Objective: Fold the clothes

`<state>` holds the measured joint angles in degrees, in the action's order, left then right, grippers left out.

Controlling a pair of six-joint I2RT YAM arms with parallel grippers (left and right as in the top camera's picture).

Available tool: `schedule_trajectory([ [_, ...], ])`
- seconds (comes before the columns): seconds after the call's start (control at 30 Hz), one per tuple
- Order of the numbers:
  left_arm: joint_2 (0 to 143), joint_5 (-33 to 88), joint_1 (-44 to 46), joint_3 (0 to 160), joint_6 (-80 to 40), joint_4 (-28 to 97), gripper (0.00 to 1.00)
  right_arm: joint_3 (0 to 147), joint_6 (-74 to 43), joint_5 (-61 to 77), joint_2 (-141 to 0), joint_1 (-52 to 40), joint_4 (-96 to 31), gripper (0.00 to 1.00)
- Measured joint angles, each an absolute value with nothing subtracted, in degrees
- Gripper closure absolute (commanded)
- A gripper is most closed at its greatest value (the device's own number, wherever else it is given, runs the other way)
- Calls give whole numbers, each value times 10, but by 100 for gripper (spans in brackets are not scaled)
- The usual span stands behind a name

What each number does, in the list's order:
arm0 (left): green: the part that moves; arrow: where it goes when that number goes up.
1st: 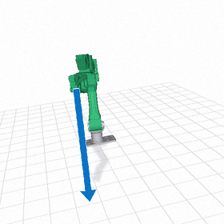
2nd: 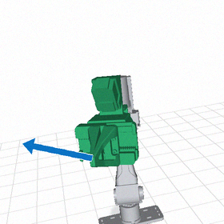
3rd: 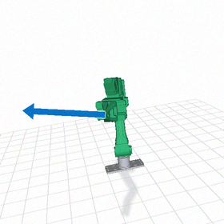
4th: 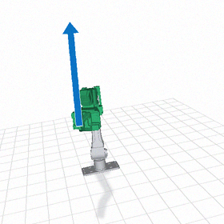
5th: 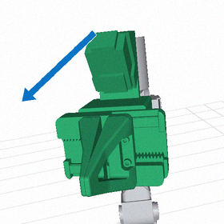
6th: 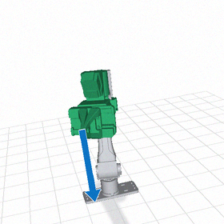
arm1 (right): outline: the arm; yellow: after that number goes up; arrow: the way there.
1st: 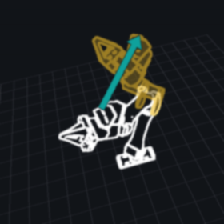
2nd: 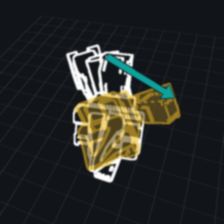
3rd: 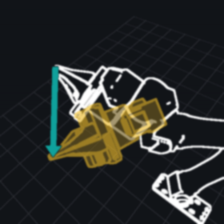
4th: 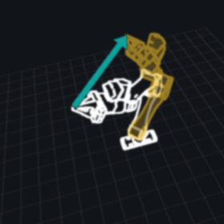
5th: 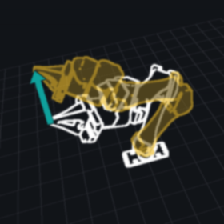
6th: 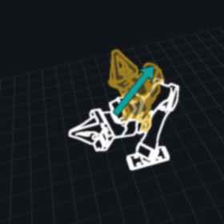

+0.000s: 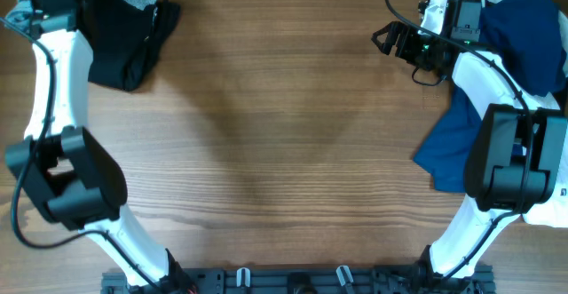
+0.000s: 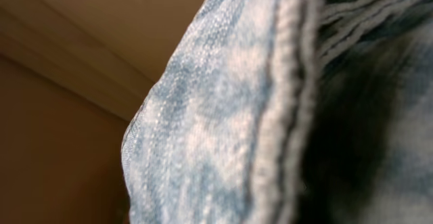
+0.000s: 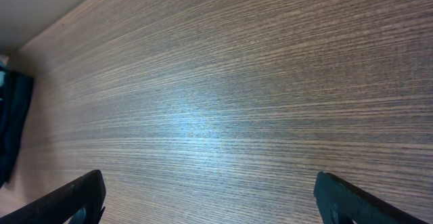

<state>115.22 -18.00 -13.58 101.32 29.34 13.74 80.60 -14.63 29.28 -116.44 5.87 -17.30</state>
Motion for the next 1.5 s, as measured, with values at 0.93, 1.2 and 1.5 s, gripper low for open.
schedule_trajectory([
  [0.93,1138,105,-57,1032,146,544,0,807,-86,311,-1156,39,-216,0],
  [1.2,1011,127,-26,1056,122,545,0,832,22,281,-955,10,-329,0],
  [1.5,1020,128,-26,1055,116,547,0,839,-202,257,-812,10,-356,0],
])
